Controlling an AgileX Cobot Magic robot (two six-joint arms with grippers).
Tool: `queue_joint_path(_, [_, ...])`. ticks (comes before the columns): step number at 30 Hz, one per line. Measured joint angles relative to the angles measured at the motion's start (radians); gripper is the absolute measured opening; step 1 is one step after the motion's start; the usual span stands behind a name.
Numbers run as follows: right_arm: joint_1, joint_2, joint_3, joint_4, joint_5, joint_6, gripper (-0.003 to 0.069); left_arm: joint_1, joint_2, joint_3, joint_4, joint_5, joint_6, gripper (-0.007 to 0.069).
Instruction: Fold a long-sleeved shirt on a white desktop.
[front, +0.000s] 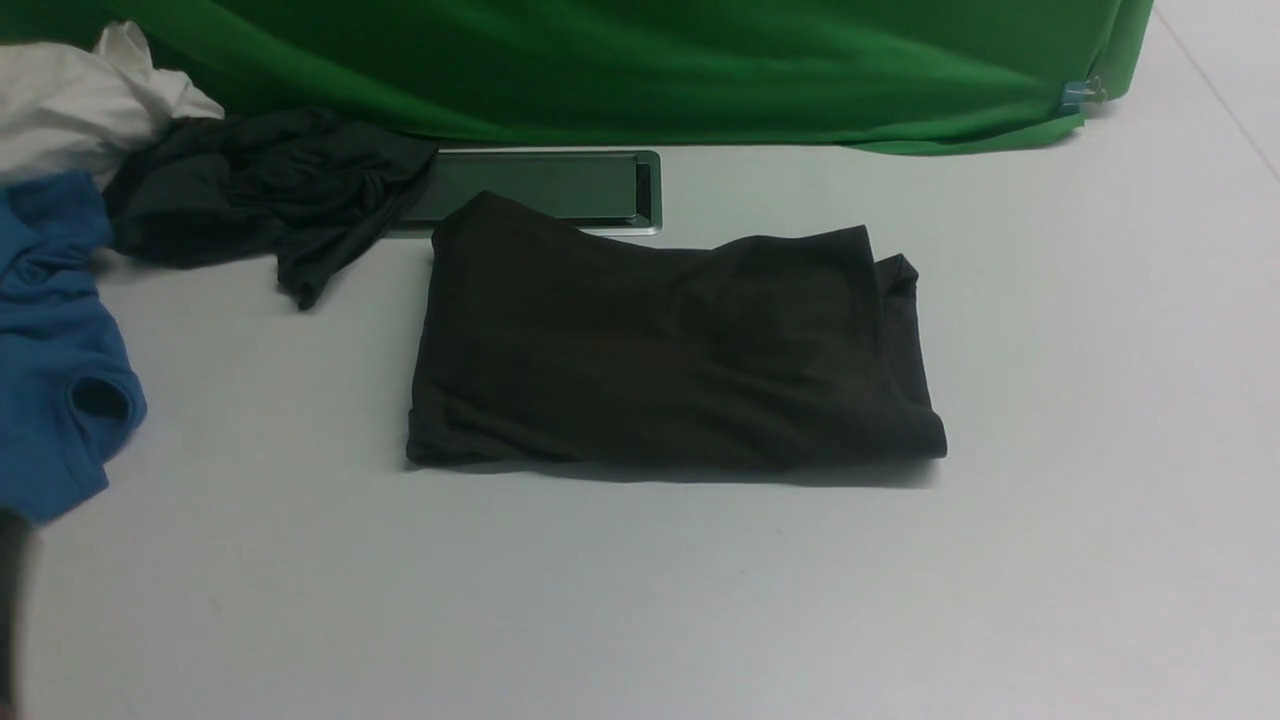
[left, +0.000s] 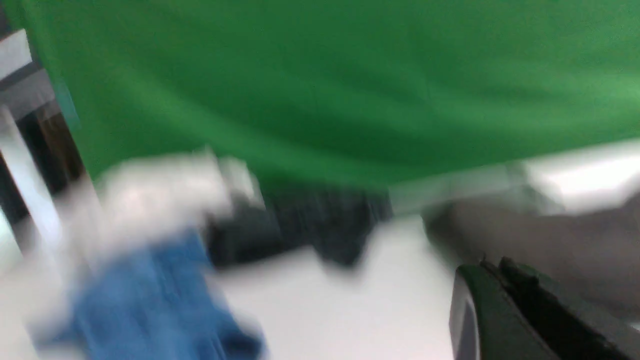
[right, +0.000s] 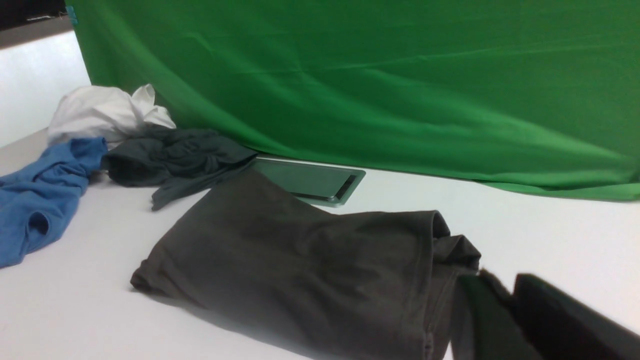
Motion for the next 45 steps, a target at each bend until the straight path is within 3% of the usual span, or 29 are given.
queue_joint_path(3, [0.0, 0.0, 0.0, 0.0, -0.001, 0.0, 0.0099, 0.0, 0.0, 0.013, 0.007, 0.101, -0.079, 0.0017])
queue_joint_path(6, [0.0, 0.0, 0.0, 0.0, -0.001, 0.001, 0.0108, 0.0, 0.0, 0.013, 0.011, 0.103, -0.097, 0.0017])
queue_joint_path(32, [-0.015, -0.053, 0.001, 0.0, 0.002, 0.001, 0.0169, -0.032, 0.0, 0.013, 0.02, 0.085, -0.106, 0.0019])
queue_joint_path(38, [-0.137, -0.149, 0.001, -0.005, 0.002, -0.005, 0.0185, -0.032, 0.0, 0.013, 0.022, 0.084, -0.099, 0.0019])
queue_joint_path(45, [-0.384, -0.181, 0.043, -0.051, -0.007, -0.082, 0.0197, -0.032, 0.0, 0.013, 0.022, 0.084, -0.097, 0.0019])
